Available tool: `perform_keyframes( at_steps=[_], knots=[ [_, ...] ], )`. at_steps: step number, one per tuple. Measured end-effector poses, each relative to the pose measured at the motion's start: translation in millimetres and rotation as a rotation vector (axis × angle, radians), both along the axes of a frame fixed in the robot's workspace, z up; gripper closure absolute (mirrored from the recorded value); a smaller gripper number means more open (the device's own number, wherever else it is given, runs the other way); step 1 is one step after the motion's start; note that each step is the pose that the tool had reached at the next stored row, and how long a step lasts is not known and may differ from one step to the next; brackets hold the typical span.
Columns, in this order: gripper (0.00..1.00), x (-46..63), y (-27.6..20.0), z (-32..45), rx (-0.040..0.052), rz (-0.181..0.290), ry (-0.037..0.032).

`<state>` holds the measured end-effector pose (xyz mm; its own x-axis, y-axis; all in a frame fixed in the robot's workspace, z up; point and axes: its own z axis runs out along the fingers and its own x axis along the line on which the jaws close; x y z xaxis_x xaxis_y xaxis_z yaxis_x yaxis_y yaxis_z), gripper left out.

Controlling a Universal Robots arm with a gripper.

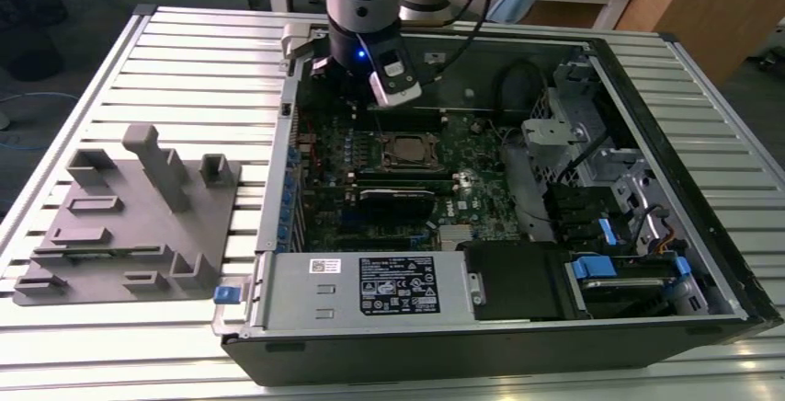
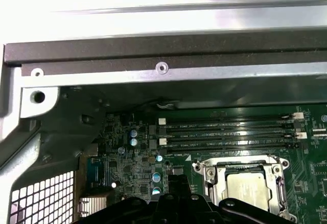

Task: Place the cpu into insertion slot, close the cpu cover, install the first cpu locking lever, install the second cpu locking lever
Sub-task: 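Install the first cpu locking lever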

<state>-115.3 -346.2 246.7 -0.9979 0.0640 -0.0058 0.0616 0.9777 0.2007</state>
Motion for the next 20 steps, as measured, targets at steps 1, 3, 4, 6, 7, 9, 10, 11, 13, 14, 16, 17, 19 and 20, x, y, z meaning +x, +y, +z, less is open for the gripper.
perform_keyframes(
  at_steps=[1,3,4,6,7,9,10,11,13,14,16,17,19,20],
  knots=[
    [0.90,-0.1,0.0,0.0,0.0110,0.000,-0.0012],
    [0.90,-0.6,0.0,0.0,0.0389,0.000,-0.0037],
    [0.90,-0.7,0.0,0.0,0.0515,0.000,-0.0047],
    [0.90,-0.9,0.0,0.0,0.0688,0.000,-0.0057],
    [0.90,-1.0,0.0,0.0,0.0762,0.000,-0.0059],
    [0.90,-1.2,0.0,0.0,0.0963,0.000,-0.0065],
    [0.90,-1.2,0.0,0.0,0.1087,0.000,-0.0070],
    [0.90,-1.2,0.0,0.0,0.1122,0.000,-0.0070],
    [0.90,-1.2,0.0,0.0,0.1124,0.000,-0.0070],
    [0.90,-1.2,0.0,0.0,0.1124,0.000,-0.0070],
    [0.90,-1.1,0.0,0.0,0.1124,0.000,-0.0069],
    [0.90,-0.6,0.0,0.0,0.1125,0.000,-0.0069],
    [0.90,2.1,0.0,0.0,0.1125,0.000,-0.0069],
    [0.90,3.7,0.0,0.0,0.1125,0.000,-0.0070]
  ],
)
